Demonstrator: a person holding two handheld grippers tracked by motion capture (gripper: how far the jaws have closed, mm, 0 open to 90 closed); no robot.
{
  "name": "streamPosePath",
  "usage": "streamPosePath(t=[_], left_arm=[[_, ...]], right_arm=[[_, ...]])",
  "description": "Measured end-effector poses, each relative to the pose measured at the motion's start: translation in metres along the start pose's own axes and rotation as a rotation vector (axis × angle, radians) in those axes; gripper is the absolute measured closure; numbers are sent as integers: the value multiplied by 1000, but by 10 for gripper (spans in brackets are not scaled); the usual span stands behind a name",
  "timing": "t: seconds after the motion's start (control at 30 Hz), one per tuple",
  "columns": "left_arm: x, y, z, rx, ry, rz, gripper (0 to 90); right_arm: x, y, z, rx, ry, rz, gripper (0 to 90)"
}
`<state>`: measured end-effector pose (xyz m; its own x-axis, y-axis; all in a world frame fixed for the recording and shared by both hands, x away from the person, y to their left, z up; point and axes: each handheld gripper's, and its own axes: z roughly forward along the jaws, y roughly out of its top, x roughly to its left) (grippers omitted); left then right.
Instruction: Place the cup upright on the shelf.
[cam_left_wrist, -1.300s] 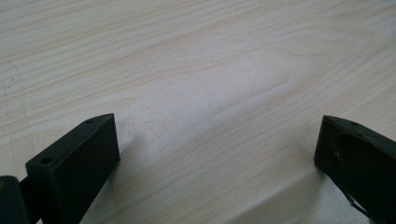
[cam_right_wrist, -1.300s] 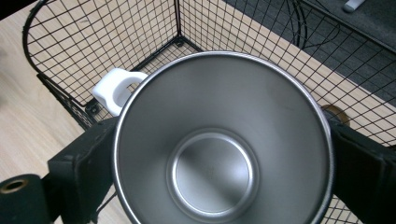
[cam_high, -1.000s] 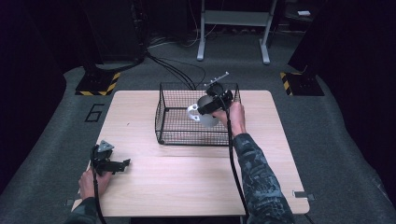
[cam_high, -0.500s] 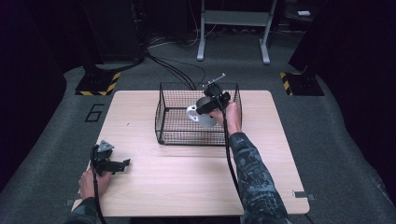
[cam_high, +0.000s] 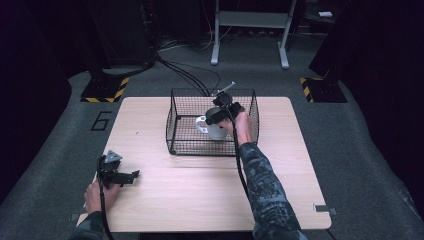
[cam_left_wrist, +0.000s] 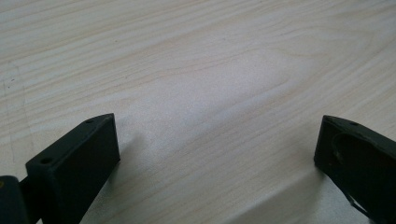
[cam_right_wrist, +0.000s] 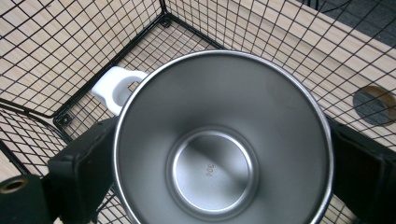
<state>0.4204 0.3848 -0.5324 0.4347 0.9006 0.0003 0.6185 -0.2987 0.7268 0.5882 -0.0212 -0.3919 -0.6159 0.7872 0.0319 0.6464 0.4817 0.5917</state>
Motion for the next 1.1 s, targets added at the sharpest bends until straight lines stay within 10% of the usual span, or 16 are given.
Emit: streamPosePath(t=[1.1], left_arm=[[0,0,0,0,0,0,1]], right_arm=[[-2,-10,29,30,3,31,57]])
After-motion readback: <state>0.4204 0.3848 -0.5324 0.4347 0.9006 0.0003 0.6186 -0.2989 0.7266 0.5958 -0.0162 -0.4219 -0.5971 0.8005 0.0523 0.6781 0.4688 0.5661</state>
